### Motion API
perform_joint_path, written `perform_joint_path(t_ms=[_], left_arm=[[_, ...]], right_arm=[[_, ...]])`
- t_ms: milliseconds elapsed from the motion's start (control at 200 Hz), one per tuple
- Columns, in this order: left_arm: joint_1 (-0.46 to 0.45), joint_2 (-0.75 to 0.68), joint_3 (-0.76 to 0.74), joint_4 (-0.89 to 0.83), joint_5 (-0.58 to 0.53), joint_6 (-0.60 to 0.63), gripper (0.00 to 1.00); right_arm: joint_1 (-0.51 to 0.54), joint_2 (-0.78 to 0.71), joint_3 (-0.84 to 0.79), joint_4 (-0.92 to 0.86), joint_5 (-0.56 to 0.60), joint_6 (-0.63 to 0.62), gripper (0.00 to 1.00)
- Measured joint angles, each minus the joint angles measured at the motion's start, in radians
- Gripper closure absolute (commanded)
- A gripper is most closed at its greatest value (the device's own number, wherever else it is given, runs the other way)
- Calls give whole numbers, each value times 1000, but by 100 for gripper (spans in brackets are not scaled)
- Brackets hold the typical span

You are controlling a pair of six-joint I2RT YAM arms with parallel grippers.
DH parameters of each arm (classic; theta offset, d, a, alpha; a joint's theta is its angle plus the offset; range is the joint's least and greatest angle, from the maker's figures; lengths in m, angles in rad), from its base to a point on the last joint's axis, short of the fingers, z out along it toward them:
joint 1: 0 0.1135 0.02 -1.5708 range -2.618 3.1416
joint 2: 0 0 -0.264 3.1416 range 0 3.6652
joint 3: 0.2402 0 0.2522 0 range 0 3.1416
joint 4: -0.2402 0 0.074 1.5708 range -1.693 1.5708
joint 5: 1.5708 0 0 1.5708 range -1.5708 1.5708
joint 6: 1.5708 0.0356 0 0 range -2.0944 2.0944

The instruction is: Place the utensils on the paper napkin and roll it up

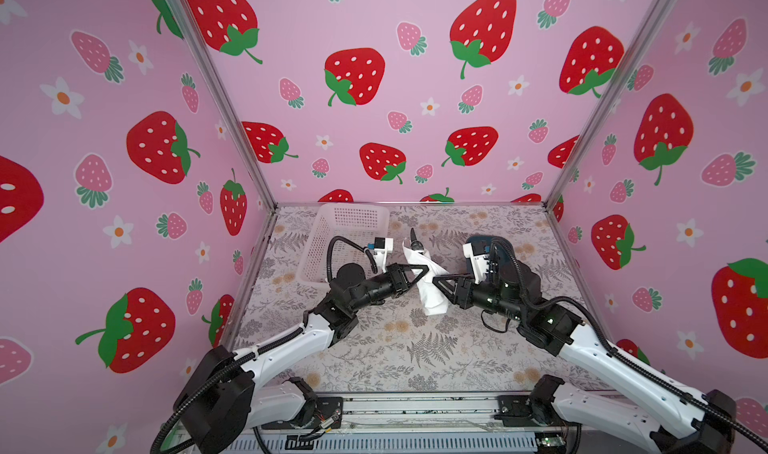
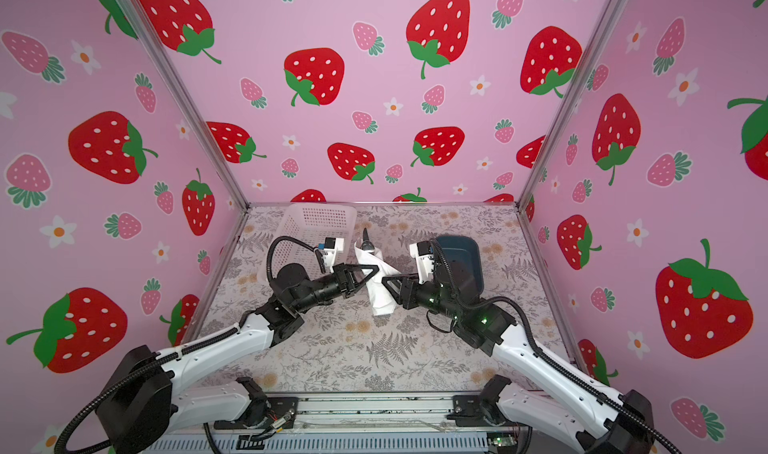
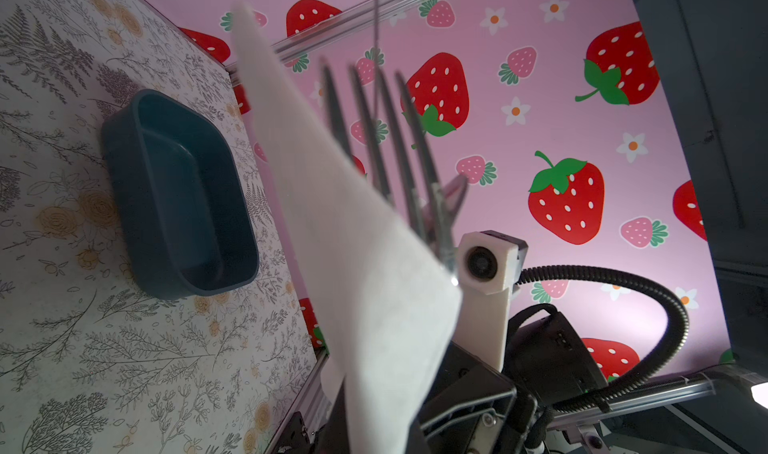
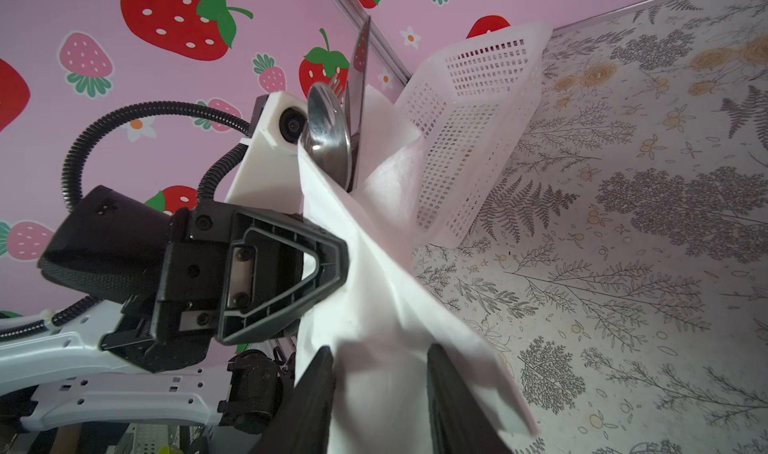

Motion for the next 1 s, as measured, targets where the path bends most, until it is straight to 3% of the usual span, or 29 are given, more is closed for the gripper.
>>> perform_joint_path(t_ms=[130, 755, 1000], left_arm=[[0, 0, 0, 0, 2, -1, 89], [0, -7, 0, 0, 12, 0, 89], [0, -9, 0, 0, 17, 0, 89]], right_arm=[[0, 7, -2, 25, -29, 7, 52], [-50, 24, 14, 75, 0, 84, 51], [-60, 69, 16, 105, -61, 129, 50]])
